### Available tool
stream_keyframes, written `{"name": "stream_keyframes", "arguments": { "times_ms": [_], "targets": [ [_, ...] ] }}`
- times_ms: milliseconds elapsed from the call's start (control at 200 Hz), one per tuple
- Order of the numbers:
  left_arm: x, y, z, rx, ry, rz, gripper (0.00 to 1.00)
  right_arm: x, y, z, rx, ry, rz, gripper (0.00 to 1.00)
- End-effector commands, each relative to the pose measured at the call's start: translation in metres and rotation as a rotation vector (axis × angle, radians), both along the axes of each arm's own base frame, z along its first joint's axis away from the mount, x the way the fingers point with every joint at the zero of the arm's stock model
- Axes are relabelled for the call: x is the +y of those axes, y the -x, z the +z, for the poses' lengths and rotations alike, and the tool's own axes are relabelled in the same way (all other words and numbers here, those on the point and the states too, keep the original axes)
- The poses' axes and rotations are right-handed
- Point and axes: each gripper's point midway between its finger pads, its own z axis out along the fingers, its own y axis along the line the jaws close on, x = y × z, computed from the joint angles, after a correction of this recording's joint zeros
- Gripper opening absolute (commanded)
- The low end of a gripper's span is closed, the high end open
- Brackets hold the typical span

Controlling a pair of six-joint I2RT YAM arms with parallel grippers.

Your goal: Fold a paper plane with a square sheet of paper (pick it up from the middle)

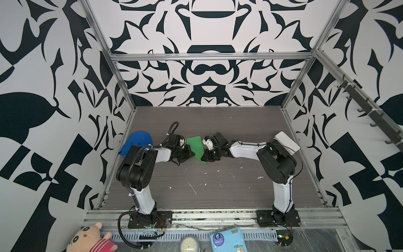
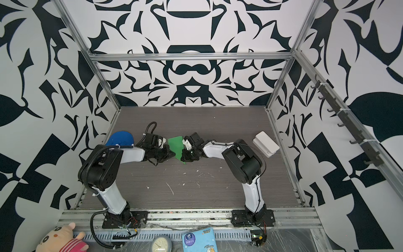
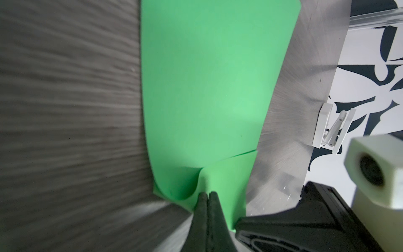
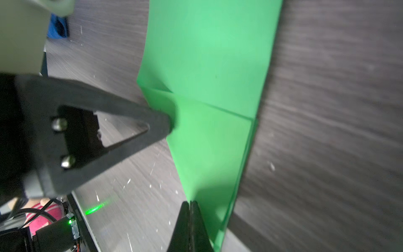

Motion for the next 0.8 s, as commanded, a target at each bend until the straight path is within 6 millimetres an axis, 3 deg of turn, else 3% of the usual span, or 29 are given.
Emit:
{"name": "stream_keyframes", "arguments": {
  "times_ms": [0,215,590,790],
  "targets": [
    [0.021,0.015,-0.035,0.107,-0.121,0.045,0.01,-0.007,0.000,0.015,-0.032,0.003,-0.010,0.00],
    [0.020,0.016,-0.035,0.108,-0.118,0.040,0.01,0.009,-0.007,0.036,-0.038,-0.067,-0.013,0.00],
    [0.019,0.015,-0.037,0.118,-0.116,0.039,0.01,0.027,-0.016,0.015,0.027,-0.046,-0.033,0.00],
    [0.019,0.015,-0.037,0.118,-0.120,0.041,0.01,0.024,-0.015,0.006,0.047,-0.021,-0.048,0.00]
  ]
}}
